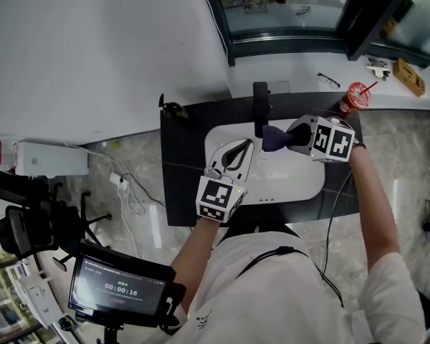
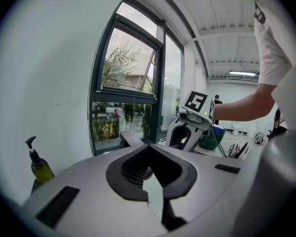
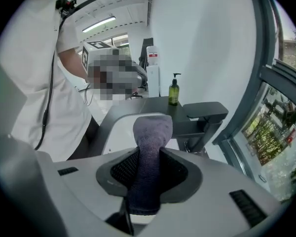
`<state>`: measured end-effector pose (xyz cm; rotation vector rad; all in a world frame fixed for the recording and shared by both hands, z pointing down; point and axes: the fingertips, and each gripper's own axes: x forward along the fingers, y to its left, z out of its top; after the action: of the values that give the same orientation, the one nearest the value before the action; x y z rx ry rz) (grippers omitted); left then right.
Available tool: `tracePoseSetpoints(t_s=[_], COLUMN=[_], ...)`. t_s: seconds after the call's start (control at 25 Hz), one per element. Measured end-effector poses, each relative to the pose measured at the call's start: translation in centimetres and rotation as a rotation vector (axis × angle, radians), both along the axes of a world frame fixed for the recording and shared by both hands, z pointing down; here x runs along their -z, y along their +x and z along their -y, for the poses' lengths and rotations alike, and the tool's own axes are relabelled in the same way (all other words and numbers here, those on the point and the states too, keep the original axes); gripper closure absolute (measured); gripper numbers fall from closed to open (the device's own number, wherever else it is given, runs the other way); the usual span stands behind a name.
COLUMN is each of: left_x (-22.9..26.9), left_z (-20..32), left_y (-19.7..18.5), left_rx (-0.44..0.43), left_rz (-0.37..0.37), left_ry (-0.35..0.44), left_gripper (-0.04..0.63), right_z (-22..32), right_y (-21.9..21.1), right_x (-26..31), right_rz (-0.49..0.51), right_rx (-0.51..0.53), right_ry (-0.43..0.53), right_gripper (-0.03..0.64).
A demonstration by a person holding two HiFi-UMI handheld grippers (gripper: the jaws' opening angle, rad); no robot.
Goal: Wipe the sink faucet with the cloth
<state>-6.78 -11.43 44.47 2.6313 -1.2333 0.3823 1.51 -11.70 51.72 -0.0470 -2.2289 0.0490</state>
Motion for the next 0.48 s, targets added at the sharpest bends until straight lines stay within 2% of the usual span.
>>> tracePoseSetpoints(t_s=[0.12,0.28,0.48], left_x=[0.3,0.5,0.3], left_z=[-0.3,-0.6,-0.6], left_y=[-0.1,-0.6,-1.2], left_rx=[0.004,0.016,0.032], left_rz=[-0.001,-0.002,-0.002], left_ry=[0.001,0.002,0.002], left_gripper=[0.600,0.600,0.600], right_z=[-0.4,0.8,4.5], right_y=[-2.0,-3.5,-3.8], right_x=[-0.3,-1.7,-2.5], right_rz=[-0.007,-0.075,-0.088], right_rx=[0.031,0.063,-0.014], right_ry=[-0.006,0.018,0.048], right_gripper=[0.503,0.503,0.503])
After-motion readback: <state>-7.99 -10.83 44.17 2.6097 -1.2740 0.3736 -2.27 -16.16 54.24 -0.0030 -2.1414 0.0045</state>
